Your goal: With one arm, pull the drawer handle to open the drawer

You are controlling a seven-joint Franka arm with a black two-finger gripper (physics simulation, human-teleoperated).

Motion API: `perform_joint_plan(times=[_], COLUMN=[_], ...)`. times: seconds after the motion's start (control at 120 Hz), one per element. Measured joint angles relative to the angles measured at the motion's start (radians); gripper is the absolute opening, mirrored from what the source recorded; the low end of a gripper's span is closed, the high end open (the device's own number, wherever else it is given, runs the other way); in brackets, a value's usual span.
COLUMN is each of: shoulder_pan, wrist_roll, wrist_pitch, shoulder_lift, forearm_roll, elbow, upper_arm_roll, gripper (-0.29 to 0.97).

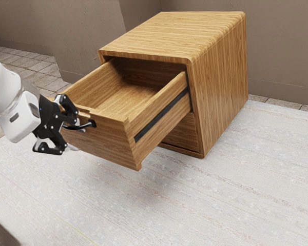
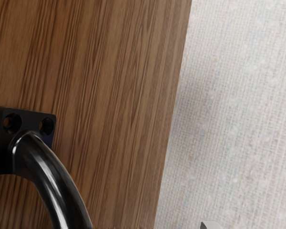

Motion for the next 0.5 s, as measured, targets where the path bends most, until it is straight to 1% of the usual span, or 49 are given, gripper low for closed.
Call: perform_joint_plan(times=[0.142,0.258,0.317,0.383,0.417,0.442,0.5], shoulder_pan=[0.000,0.004,0.007,0.007,-0.002,-0.020,-0.076], wrist_roll=[-0.009,-0.016,-0.020,-0.040,-0.078,-0.115,-0.216], wrist_pitch=[-0.004,-0.006,-0.013,-0.060,-0.115,-0.160,-0.270], shoulder_lift=[-0.001,-0.018,-0.034,-0.045,-0.026,0.007,0.181], forearm_roll=[0.001,0.001,0.001,0.002,0.002,0.003,0.023], elbow=[0.005,0.028,0.063,0.167,0.247,0.298,0.427], upper_arm_roll=[0.000,-0.019,-0.053,-0.136,-0.167,-0.183,-0.206], gripper=[0.48,0.57,0.60,0.63,0.63,0.64,0.65])
